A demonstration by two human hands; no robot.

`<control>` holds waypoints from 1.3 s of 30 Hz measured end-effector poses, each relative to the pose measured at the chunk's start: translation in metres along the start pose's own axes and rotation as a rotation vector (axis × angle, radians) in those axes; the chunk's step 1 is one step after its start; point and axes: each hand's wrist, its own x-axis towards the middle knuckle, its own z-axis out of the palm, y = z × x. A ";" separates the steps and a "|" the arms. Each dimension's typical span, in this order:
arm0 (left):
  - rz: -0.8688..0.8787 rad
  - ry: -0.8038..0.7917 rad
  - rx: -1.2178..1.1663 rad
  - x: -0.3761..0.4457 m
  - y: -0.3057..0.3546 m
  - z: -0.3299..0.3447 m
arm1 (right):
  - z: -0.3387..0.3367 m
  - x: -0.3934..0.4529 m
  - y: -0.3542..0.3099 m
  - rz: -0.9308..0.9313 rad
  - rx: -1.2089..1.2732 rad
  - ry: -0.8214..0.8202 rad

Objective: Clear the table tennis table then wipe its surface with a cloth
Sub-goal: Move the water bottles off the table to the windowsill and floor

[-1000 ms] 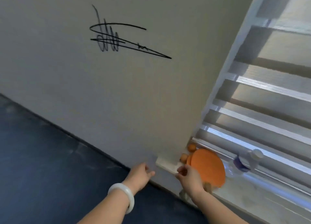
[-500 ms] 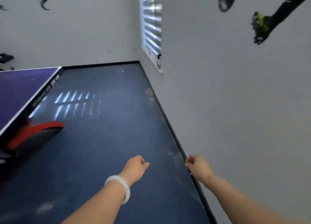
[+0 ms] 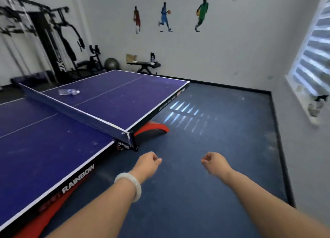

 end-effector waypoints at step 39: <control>-0.840 0.798 -0.116 -0.373 -0.412 -0.350 | 0.426 -0.311 -0.518 -1.072 -0.224 -0.800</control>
